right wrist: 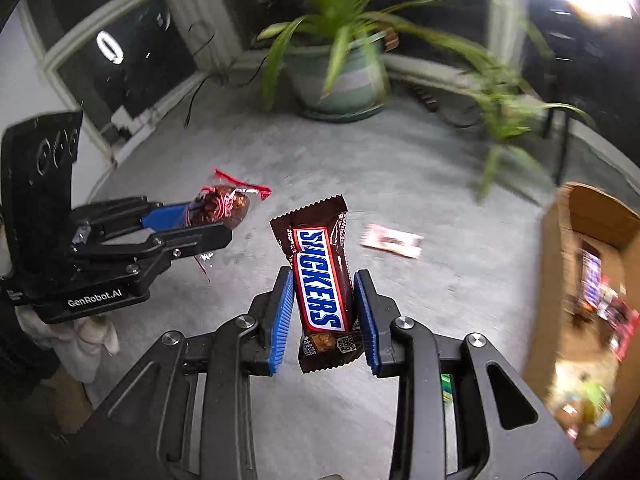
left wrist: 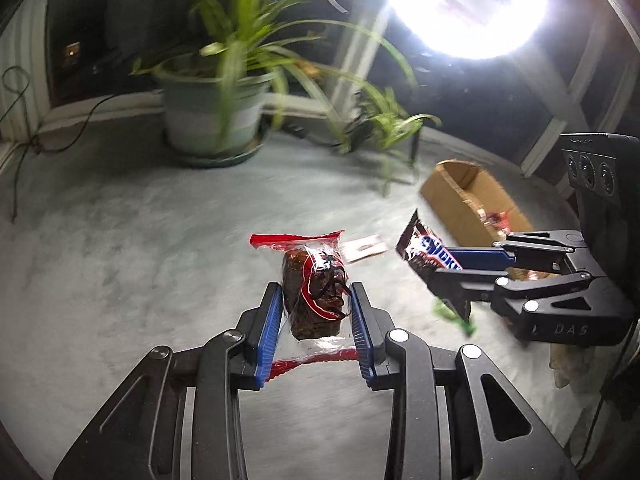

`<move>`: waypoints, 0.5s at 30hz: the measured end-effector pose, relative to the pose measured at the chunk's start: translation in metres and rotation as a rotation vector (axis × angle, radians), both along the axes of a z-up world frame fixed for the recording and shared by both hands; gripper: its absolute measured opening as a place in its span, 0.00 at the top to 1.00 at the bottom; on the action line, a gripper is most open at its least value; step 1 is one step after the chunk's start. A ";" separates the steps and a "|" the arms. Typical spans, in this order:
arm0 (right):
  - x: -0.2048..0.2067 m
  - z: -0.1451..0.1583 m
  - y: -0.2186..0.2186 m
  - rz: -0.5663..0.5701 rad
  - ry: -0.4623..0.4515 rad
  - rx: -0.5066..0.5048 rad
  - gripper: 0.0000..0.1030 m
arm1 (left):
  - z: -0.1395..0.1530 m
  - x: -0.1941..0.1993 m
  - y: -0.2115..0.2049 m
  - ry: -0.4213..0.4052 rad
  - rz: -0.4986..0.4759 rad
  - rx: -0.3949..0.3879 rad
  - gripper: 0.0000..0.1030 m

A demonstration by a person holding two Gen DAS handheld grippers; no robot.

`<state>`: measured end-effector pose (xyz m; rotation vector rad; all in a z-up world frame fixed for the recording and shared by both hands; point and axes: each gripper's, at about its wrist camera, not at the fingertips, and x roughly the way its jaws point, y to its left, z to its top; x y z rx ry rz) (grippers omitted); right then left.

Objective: Organize snacks
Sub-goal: 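Carry the dates bag with the left tool into the box while the right tool drops the Snickers there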

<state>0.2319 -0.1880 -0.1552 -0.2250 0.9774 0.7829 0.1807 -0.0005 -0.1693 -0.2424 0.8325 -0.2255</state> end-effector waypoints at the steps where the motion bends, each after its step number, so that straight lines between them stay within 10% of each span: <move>1: 0.001 0.005 -0.012 -0.018 -0.008 0.006 0.69 | 0.002 0.001 -0.007 -0.007 -0.009 -0.009 0.69; 15: 0.022 0.031 -0.163 -0.240 -0.081 -0.047 0.69 | 0.022 0.025 -0.131 -0.073 -0.136 -0.069 0.69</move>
